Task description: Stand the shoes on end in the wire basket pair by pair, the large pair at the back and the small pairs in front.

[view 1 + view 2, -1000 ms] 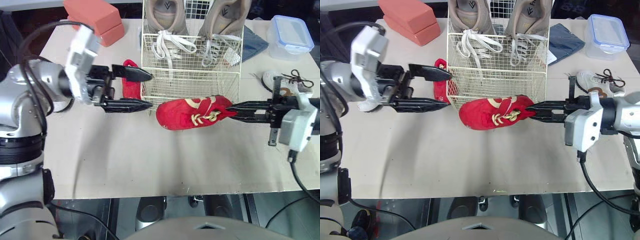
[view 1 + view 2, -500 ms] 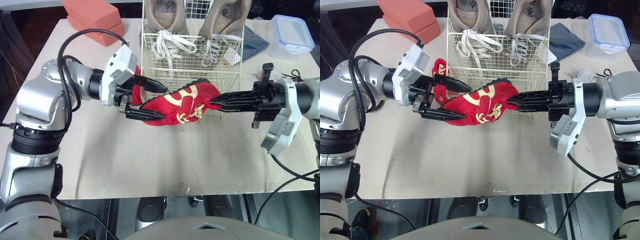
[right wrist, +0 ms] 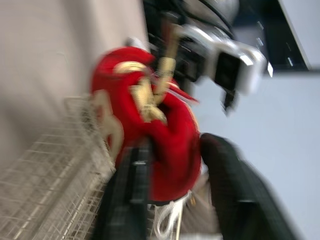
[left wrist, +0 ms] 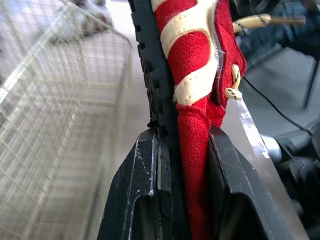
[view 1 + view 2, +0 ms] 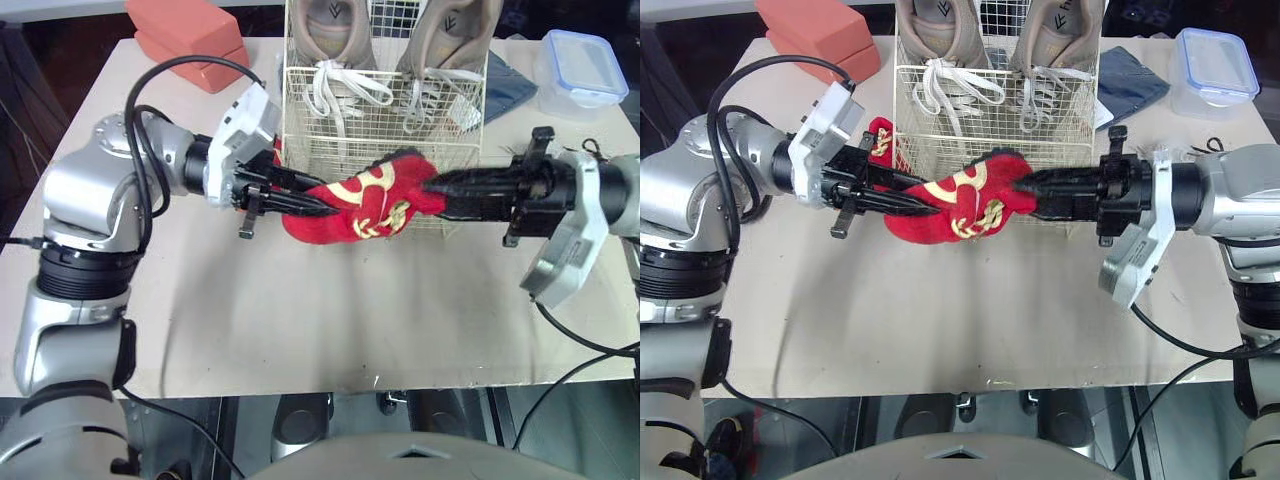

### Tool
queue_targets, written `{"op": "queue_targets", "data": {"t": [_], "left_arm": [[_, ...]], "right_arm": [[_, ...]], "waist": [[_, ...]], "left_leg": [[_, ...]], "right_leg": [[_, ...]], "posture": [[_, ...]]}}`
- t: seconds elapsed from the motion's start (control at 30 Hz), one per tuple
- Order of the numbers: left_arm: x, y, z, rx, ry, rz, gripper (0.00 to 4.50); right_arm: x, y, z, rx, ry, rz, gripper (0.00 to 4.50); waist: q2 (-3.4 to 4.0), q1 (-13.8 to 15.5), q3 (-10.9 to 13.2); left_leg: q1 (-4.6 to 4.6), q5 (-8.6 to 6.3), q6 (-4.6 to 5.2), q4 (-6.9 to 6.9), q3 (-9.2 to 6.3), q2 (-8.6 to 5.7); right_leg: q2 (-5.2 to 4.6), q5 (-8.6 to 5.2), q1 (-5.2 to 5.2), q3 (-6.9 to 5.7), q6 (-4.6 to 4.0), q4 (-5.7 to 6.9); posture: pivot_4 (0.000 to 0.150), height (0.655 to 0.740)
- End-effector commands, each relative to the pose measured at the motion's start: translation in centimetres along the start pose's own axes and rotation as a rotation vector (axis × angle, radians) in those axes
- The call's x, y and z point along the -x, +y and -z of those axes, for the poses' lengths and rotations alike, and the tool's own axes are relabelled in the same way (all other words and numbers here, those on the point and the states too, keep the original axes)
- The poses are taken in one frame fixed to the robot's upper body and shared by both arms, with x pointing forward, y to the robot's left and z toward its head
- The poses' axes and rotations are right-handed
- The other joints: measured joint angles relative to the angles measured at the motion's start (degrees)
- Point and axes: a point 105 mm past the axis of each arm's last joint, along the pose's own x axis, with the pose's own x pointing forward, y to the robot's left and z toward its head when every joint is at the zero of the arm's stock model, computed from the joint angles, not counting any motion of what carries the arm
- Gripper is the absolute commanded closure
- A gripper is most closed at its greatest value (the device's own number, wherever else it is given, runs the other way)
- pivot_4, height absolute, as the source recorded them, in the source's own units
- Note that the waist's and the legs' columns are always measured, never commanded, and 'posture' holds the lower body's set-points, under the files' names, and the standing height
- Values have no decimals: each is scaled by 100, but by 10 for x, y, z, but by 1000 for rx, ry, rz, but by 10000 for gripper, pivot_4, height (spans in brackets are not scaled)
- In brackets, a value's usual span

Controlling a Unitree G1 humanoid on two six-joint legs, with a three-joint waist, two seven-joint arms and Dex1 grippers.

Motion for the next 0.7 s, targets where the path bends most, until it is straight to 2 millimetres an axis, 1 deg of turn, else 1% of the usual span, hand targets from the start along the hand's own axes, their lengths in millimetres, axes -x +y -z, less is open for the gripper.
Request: {"op": "queue_targets", "data": {"t": [0.03,0.07,0.1,0.13,0.27,0.37,0.43,0.47,0.5,0.6,0.7], "left_arm": [[-3,6,-32,-96,-195,-49,39718],[-4,6,-34,-89,-230,-51,39719],[-4,6,-36,-84,-248,-49,39720],[-5,6,-38,-87,-271,-55,39720],[-4,14,-43,-101,-346,-125,39723],[-7,15,-36,-84,-368,-147,39725],[-10,15,-34,-78,-381,-154,39726],[-11,15,-33,-77,-382,-155,39726],[-13,14,-32,-77,-384,-157,39726],[-17,15,-31,-76,-396,-162,39726],[-19,16,-33,-79,-417,-170,39726]], "right_arm": [[1,-23,-8,-158,-45,199,12600],[2,-28,-8,-209,-48,256,8868],[3,-31,-7,-239,-46,289,3211],[5,-32,-4,-297,-32,324,43],[16,-32,9,-602,-1,498,0],[20,-30,17,-978,-39,645,0],[17,-28,15,-1163,-76,683,0],[16,-27,13,-1223,-86,692,0],[12,-25,8,-1310,-124,685,0],[6,-24,0,-1484,-184,691,0],[1,-26,-2,-1540,-191,703,0]], "waist": [[0,-4,0],[-1,-7,0],[-1,-10,1],[-1,-15,1],[0,-10,0],[0,-9,0],[0,-11,0],[0,-11,0],[0,-10,0],[0,-9,0],[0,-9,0]], "left_leg": [[0,0,0,2,-2,0],[-1,0,0,5,-3,-1],[1,0,0,5,-2,-1],[0,0,0,8,-4,-1],[8,0,0,7,-4,-1],[6,0,0,9,-5,-1],[5,0,0,9,-6,-2],[5,0,1,9,-5,-3],[5,-1,1,7,-6,-2],[5,-1,1,5,-12,-3],[5,-2,3,5,-11,-5]], "right_leg": [[-3,2,0,0,-4,3],[-4,3,0,-1,-5,8],[-5,5,0,1,-8,11],[-6,8,-1,0,-13,17],[-8,9,2,2,-15,25],[-9,9,1,2,-16,27],[-13,11,2,1,-19,27],[-13,11,2,2,-18,27],[-12,11,1,1,-18,26],[-10,11,1,-1,-19,26],[-8,7,2,-1,-13,23]], "posture": [[1500,6860],[1500,6860],[1500,6860],[1500,6860],[1500,6860],[1500,6860],[1500,6860],[1500,6860],[1500,6860],[1500,6860],[1500,6860]]}}
